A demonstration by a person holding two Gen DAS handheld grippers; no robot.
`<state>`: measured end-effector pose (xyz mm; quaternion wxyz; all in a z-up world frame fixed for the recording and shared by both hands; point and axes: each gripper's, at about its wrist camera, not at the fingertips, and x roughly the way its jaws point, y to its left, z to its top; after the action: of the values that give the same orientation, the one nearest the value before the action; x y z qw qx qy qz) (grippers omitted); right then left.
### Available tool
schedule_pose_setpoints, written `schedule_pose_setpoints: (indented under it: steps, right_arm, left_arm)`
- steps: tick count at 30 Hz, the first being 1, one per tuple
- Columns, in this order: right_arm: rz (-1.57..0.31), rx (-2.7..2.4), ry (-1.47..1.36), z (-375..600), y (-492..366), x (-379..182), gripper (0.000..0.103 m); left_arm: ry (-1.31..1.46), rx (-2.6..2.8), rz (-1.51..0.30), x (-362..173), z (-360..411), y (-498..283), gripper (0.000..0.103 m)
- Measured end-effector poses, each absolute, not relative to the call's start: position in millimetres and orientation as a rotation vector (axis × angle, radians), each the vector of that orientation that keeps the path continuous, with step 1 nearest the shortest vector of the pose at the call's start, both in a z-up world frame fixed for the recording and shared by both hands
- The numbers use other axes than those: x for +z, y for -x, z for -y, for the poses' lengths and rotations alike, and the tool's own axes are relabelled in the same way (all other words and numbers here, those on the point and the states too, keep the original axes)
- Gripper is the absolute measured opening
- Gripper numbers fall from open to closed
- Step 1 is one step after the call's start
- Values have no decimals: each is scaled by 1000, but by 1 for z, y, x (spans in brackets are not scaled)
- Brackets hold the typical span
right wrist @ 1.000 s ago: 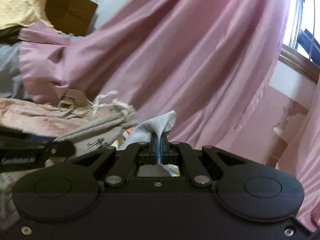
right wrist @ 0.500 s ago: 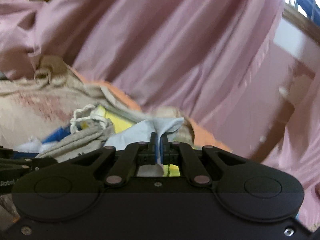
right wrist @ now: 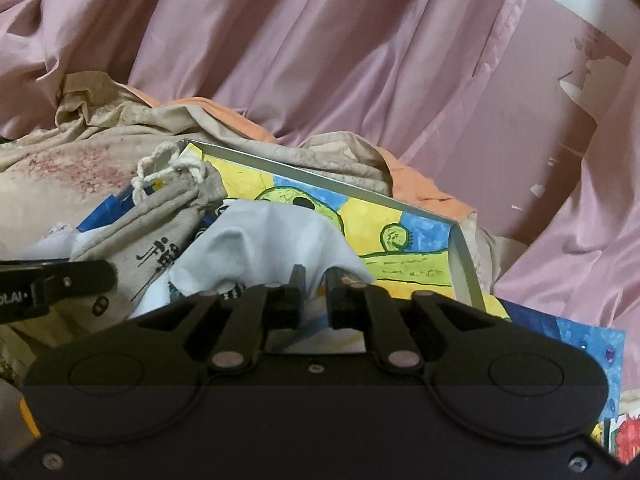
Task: Organize soft objects
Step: 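Lower the pouch and tissue into the tray and open both grippers, then raise both open grippers up away from the tray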
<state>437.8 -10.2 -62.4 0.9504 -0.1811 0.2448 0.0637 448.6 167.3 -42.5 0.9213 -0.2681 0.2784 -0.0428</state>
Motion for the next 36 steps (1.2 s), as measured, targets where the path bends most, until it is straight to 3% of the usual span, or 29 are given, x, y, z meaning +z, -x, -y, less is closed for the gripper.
schedule_pose_setpoints:
  steps: [11, 15, 22, 29, 36]
  right_arm:
    - [-448, 144, 381, 18, -413, -24, 45]
    - [-404, 153, 359, 30, -392, 2, 69]
    - [-345, 173, 280, 52, -352, 35, 93]
    - [-219, 185, 245, 66, -304, 68, 102]
    - [-126, 207, 244, 79, -259, 98, 102]
  left_arm:
    - [541, -74, -524, -26, -162, -435, 55]
    - [518, -55, -484, -13, -158, -423, 65]
    - [468, -6, -397, 15, -156, -392, 82]
    - [437, 31, -291, 50, -154, -354, 100]
    - [340, 72, -147, 83, -124, -307, 102]
